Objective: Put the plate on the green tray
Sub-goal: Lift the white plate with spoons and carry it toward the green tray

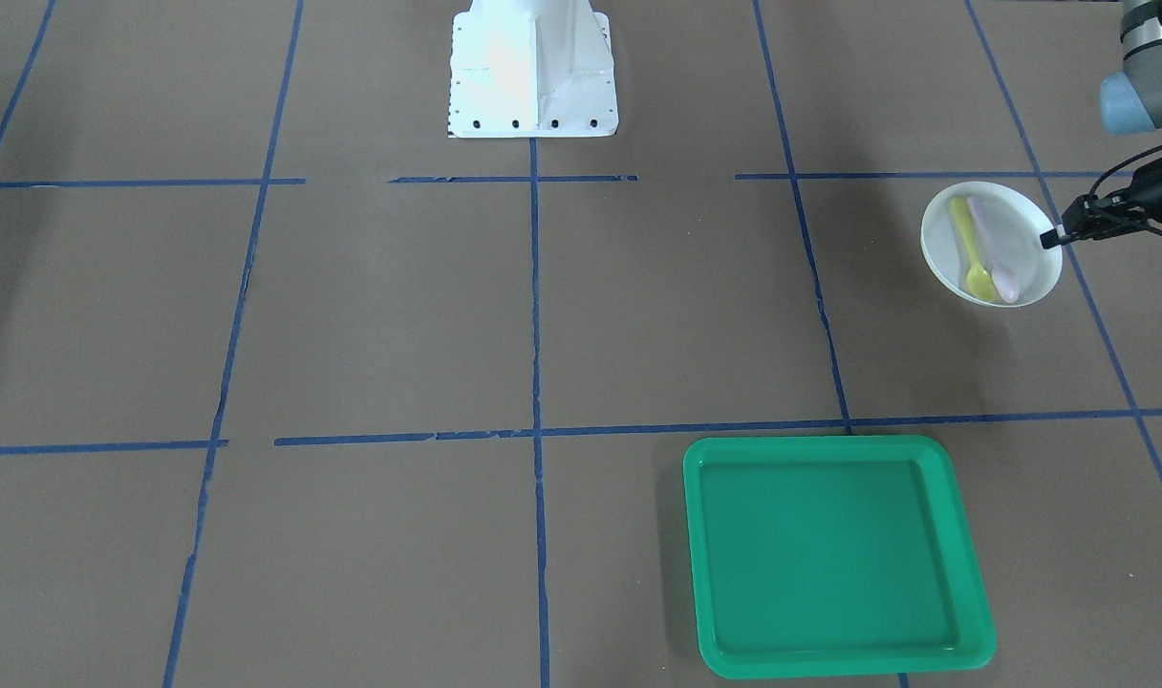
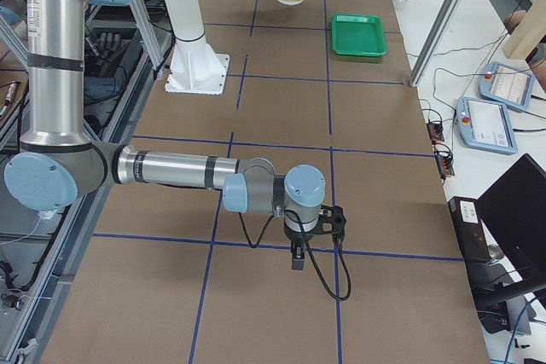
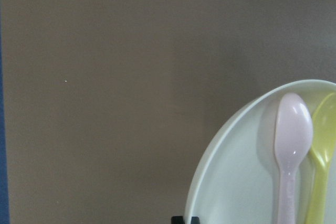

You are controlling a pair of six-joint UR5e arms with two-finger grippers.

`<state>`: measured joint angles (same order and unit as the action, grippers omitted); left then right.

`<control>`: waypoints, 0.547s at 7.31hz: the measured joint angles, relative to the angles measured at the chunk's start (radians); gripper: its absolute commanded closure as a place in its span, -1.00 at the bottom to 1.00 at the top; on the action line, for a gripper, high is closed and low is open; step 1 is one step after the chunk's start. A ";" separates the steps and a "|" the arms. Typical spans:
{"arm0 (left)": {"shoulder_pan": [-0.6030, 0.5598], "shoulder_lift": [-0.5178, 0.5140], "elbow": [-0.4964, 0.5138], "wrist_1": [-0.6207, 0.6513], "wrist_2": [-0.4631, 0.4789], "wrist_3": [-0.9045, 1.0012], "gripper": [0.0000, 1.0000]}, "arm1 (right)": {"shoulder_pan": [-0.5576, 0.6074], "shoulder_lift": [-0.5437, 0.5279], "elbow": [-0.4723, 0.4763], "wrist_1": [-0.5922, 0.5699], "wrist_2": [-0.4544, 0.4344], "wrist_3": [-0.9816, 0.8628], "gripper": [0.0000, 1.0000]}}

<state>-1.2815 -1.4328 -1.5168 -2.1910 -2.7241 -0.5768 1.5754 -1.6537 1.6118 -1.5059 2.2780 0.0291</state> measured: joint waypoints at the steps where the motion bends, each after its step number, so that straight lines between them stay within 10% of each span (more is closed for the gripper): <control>1: -0.017 -0.049 0.000 0.049 -0.028 -0.020 1.00 | 0.000 0.000 0.000 0.000 0.000 0.000 -1.00; 4: -0.013 -0.307 0.098 0.121 -0.025 -0.221 1.00 | 0.000 0.000 0.000 0.000 0.000 0.000 -1.00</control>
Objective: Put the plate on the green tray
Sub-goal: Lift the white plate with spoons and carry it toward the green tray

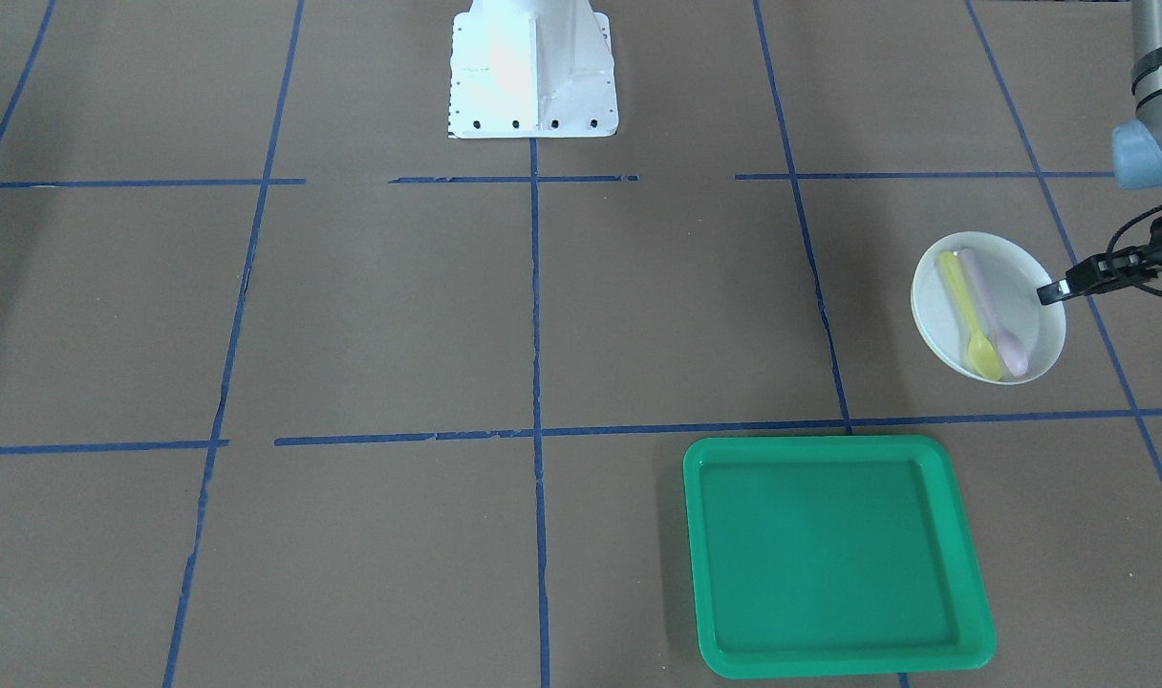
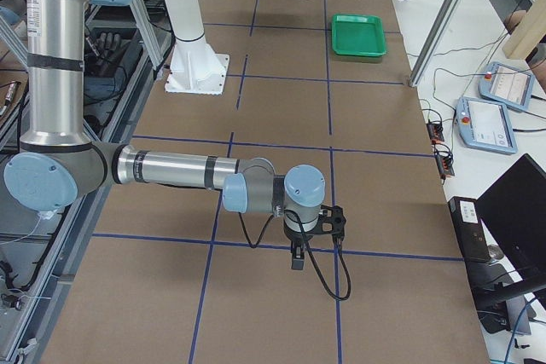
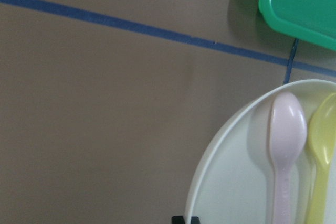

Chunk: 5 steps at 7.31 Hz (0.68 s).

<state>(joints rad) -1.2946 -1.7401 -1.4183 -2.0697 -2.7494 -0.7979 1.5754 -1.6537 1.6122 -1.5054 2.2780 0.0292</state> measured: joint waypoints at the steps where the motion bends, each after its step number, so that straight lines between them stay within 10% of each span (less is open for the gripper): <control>1: 0.022 -0.090 0.068 0.001 0.036 -0.068 1.00 | 0.000 0.000 0.000 0.000 0.000 0.000 -1.00; 5: 0.119 -0.347 0.374 -0.223 0.216 -0.471 1.00 | 0.000 -0.001 0.000 0.001 0.000 0.000 -1.00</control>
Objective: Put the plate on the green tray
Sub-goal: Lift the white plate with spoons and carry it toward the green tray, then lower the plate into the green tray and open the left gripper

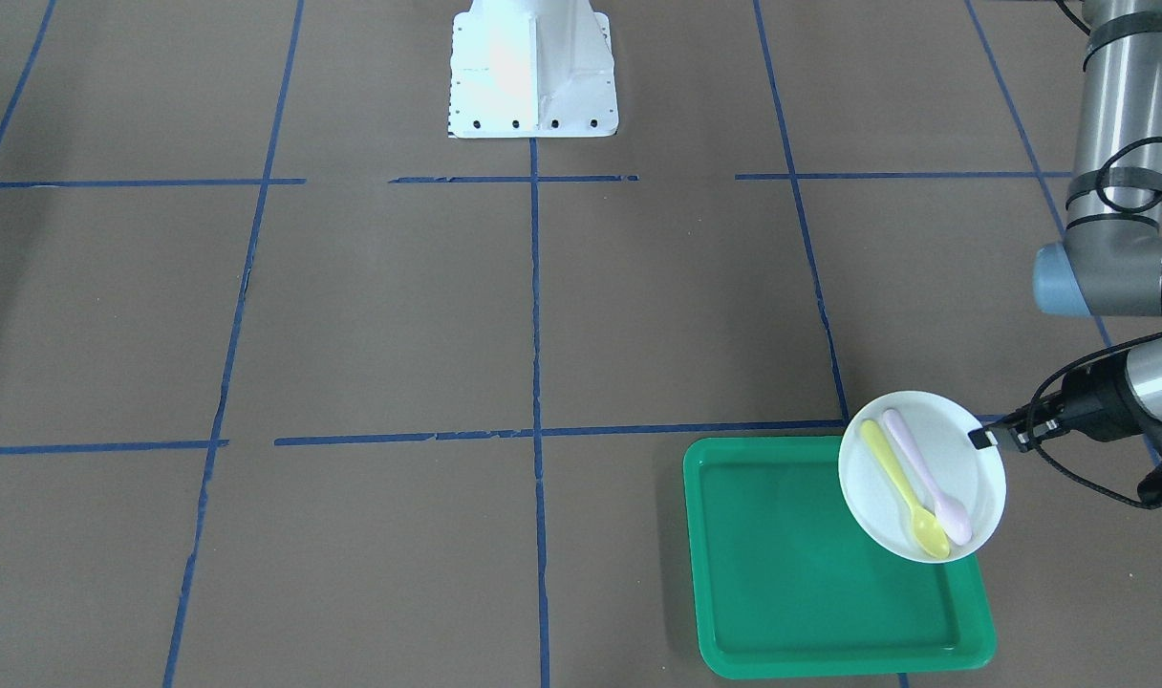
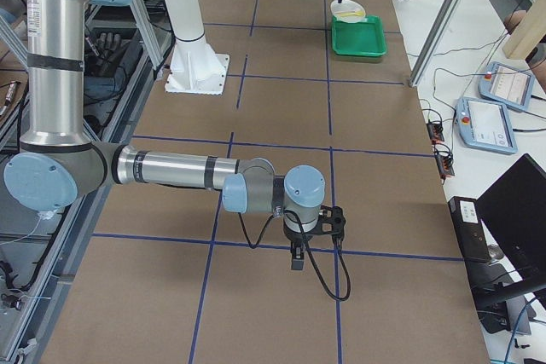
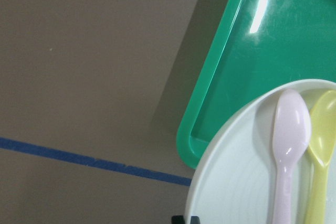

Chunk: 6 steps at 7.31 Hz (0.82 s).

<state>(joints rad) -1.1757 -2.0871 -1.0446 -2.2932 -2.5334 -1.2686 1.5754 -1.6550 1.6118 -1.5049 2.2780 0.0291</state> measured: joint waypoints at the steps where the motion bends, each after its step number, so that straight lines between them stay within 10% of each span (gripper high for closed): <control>1: 0.035 -0.025 0.045 -0.110 0.070 -0.139 1.00 | 0.000 0.000 0.000 0.000 0.000 0.000 -1.00; 5: 0.133 -0.079 0.113 -0.286 0.228 -0.397 1.00 | 0.000 0.000 0.000 -0.001 0.000 0.000 -1.00; 6: 0.141 -0.080 0.117 -0.298 0.241 -0.402 -0.12 | 0.000 0.000 0.000 -0.001 0.000 0.000 -1.00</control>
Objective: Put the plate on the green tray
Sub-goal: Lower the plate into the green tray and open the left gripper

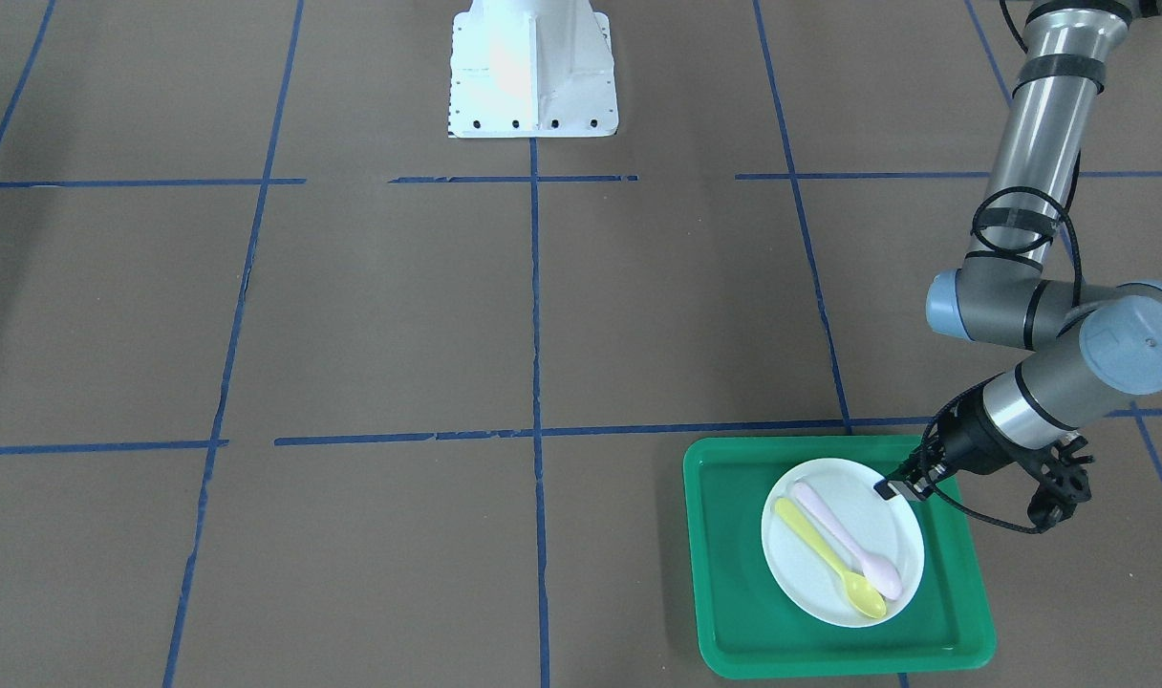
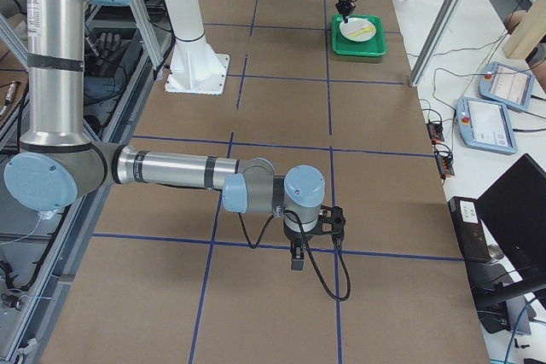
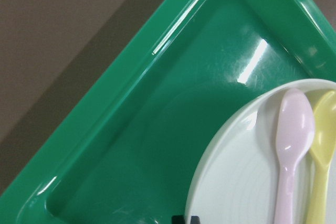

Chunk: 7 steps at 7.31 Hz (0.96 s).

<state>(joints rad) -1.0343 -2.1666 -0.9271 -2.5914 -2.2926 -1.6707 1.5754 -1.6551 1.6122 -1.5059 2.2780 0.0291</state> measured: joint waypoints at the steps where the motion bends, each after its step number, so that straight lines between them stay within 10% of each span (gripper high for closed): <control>1: 0.004 0.001 0.002 -0.011 0.005 -0.001 -0.99 | 0.000 0.000 0.000 0.000 0.000 0.000 -1.00; 7: -0.029 0.024 -0.035 -0.044 -0.014 0.012 -1.00 | 0.000 0.000 0.000 0.001 0.000 0.000 -1.00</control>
<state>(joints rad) -1.0633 -2.1429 -0.9622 -2.6351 -2.3071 -1.6592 1.5754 -1.6552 1.6122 -1.5048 2.2780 0.0292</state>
